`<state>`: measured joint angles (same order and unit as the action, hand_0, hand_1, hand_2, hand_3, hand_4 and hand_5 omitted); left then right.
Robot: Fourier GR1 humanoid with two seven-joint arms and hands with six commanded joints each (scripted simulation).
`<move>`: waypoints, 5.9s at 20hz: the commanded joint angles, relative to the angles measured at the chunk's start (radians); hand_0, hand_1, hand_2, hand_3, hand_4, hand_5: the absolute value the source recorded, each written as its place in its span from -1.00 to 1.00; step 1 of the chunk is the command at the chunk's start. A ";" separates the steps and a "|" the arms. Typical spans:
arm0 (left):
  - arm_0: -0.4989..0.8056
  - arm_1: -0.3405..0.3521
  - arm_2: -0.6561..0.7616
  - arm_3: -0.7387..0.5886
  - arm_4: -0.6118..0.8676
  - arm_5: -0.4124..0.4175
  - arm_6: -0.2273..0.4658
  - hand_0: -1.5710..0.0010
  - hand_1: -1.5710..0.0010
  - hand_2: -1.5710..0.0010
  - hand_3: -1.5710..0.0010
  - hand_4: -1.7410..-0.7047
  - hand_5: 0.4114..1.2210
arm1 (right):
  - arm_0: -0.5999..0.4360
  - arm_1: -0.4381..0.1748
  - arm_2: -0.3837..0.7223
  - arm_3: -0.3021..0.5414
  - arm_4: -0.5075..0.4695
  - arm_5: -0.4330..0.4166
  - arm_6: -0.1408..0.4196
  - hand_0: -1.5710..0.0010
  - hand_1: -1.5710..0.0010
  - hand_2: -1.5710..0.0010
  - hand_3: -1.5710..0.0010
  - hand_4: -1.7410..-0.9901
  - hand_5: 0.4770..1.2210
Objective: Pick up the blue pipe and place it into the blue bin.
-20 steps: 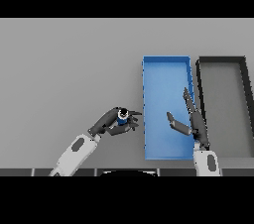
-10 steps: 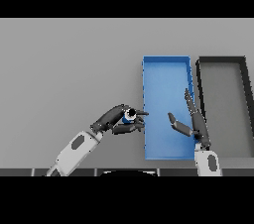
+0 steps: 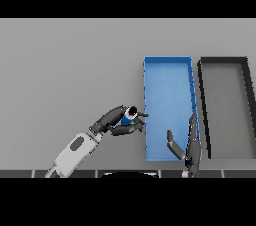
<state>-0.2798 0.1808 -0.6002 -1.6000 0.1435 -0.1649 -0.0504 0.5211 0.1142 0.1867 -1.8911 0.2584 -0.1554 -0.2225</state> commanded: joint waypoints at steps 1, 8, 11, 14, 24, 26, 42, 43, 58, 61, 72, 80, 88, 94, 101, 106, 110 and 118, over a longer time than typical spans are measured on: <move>-0.003 -0.006 -0.001 -0.007 0.001 0.005 0.012 -1.00 -1.00 -1.00 -0.83 -0.98 1.00 | 0.014 -0.005 0.004 -0.012 -0.010 0.012 -0.010 1.00 1.00 1.00 1.00 0.47 -0.62; 0.000 -0.017 -0.006 -0.001 -0.015 0.003 0.020 -1.00 -1.00 -1.00 -0.83 -0.98 1.00 | -0.030 -0.165 0.046 -0.218 -0.185 0.255 0.174 1.00 1.00 1.00 1.00 0.31 -0.85; -0.015 -0.018 0.008 0.013 -0.008 -0.004 0.029 -1.00 -1.00 -1.00 -0.83 -0.98 1.00 | -0.119 -0.223 0.068 -0.254 -0.189 0.315 0.294 1.00 1.00 1.00 1.00 0.21 -0.88; -0.017 -0.016 0.003 0.012 -0.016 -0.009 0.036 -1.00 -1.00 -1.00 -0.83 -0.98 1.00 | -0.265 -0.222 0.124 -0.279 -0.187 0.350 0.414 1.00 1.00 1.00 1.00 0.17 -0.88; -0.027 -0.021 0.010 0.043 -0.004 -0.038 -0.006 -1.00 -1.00 -1.00 -0.87 -0.98 1.00 | -0.620 -0.230 0.193 -0.220 -0.241 0.458 0.622 1.00 1.00 1.00 1.00 0.28 -0.85; -0.030 -0.021 0.014 0.040 0.006 -0.047 -0.006 -1.00 -1.00 -1.00 -0.90 -0.98 1.00 | -0.684 -0.205 0.205 -0.201 -0.257 0.464 0.635 1.00 1.00 1.00 1.00 0.33 -0.85; -0.016 -0.024 0.027 0.017 -0.071 -0.056 0.027 -0.45 -0.43 -0.41 0.27 -0.87 0.94 | -0.921 -0.121 0.183 -0.010 -0.373 0.528 0.701 -0.43 -0.44 -0.44 -0.24 -0.39 -0.53; -0.008 -0.034 0.036 0.018 -0.052 -0.069 0.029 -0.56 -0.54 -0.53 0.33 -0.90 0.95 | -0.912 -0.112 0.188 -0.010 -0.370 0.518 0.685 -0.54 -0.55 -0.55 -0.40 -0.34 -0.39; -0.029 -0.017 0.058 0.039 -0.091 -0.197 -0.015 0.20 0.35 0.33 0.73 0.09 0.98 | -0.867 -0.076 0.207 -0.051 -0.282 0.526 0.639 -0.98 -0.98 -0.98 -0.98 -0.31 0.95; -0.029 -0.024 0.065 0.052 -0.159 -0.205 -0.037 0.59 0.67 0.66 0.86 0.44 0.56 | -0.853 -0.059 0.215 -0.057 -0.276 0.526 0.644 -0.99 -0.99 -0.99 -0.99 -0.31 0.98; 0.011 -0.049 0.084 0.046 -0.155 -0.158 0.092 0.96 0.97 0.97 0.99 0.69 -0.49 | -0.858 -0.039 0.188 -0.046 -0.259 0.519 0.600 -1.00 -1.00 -1.00 -1.00 -0.33 1.00; 0.021 -0.034 0.084 0.024 -0.151 -0.159 0.130 0.99 1.00 1.00 1.00 0.69 -0.71 | -0.957 0.038 0.065 -0.101 -0.607 0.426 0.803 -1.00 -1.00 -1.00 -1.00 -0.34 1.00; 0.024 -0.030 0.079 0.016 -0.156 -0.162 0.139 1.00 1.00 1.00 1.00 0.68 -0.82 | -1.323 -0.198 -0.096 -0.062 -0.745 0.253 0.810 -1.00 -1.00 -1.00 -1.00 -0.35 1.00; 0.034 -0.021 0.083 0.012 -0.165 -0.152 0.140 1.00 1.00 1.00 1.00 0.73 -0.83 | -1.365 -0.356 -0.256 0.052 -0.690 0.175 0.817 -1.00 -1.00 -1.00 -1.00 -0.35 1.00; 0.041 0.000 0.090 -0.008 -0.175 -0.142 0.158 1.00 1.00 1.00 1.00 0.77 -0.88 | -1.115 -0.438 -0.374 0.124 -0.684 0.131 0.832 -1.00 -1.00 -1.00 -1.00 -0.36 1.00; 0.049 0.006 0.089 -0.023 -0.167 -0.146 0.147 1.00 1.00 1.00 1.00 0.77 -0.87 | -0.884 -0.436 -0.326 0.121 -0.684 0.056 0.832 -1.00 -1.00 -1.00 -1.00 -0.36 1.00; 0.053 0.012 0.094 -0.025 -0.163 -0.143 0.160 1.00 1.00 1.00 1.00 0.76 -0.86 | -0.732 -0.502 -0.211 0.127 -0.723 -0.118 0.832 -1.00 -1.00 -1.00 -1.00 -0.36 1.00; 0.042 -0.004 0.078 -0.018 -0.176 -0.141 0.172 1.00 1.00 1.00 1.00 0.76 -0.85 | -0.621 -0.694 0.083 0.143 -0.862 -0.336 0.823 -1.00 -1.00 -1.00 -0.29 -0.58 0.94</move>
<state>-0.2381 0.1763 -0.5223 -1.6185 -0.0323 -0.3055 0.1205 -0.0994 -0.5792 0.2703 -1.7481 -0.6068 -0.4907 0.6069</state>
